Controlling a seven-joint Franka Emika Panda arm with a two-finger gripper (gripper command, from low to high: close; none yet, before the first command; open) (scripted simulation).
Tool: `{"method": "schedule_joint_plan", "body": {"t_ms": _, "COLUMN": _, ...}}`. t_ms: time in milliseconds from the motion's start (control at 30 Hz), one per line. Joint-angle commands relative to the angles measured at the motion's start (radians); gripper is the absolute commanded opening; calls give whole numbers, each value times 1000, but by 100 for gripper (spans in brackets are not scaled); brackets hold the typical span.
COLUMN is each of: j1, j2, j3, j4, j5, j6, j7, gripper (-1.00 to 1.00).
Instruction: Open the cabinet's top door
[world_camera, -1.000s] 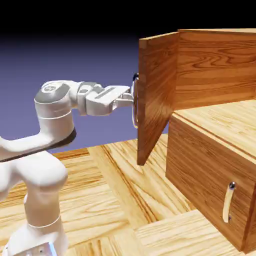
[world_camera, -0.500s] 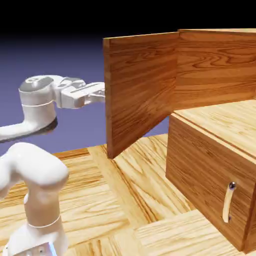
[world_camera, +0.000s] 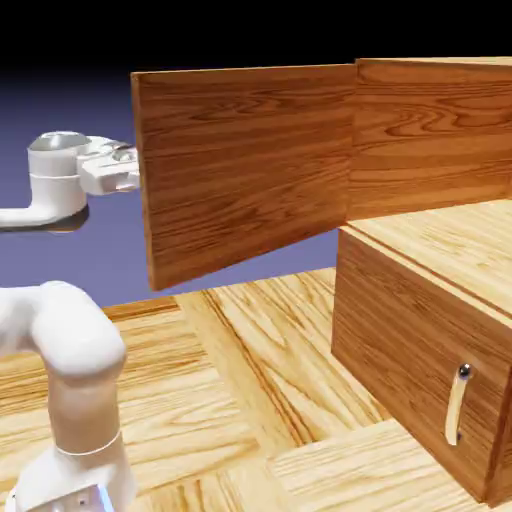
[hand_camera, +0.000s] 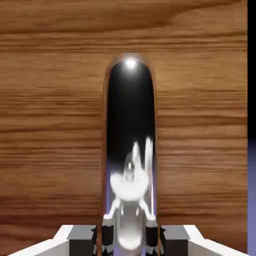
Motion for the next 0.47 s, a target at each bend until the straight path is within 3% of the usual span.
{"method": "schedule_joint_plan", "body": {"t_ms": 0, "j1": -35, "j2": 17, "j3": 32, "j4": 37, "j5": 18, "j6": -28, "j7": 5, "gripper": -100}}
{"method": "schedule_joint_plan", "body": {"t_ms": 433, "j1": -499, "j2": 100, "j3": 366, "j4": 477, "j5": 166, "j6": -311, "j7": -7, "gripper": -100}}
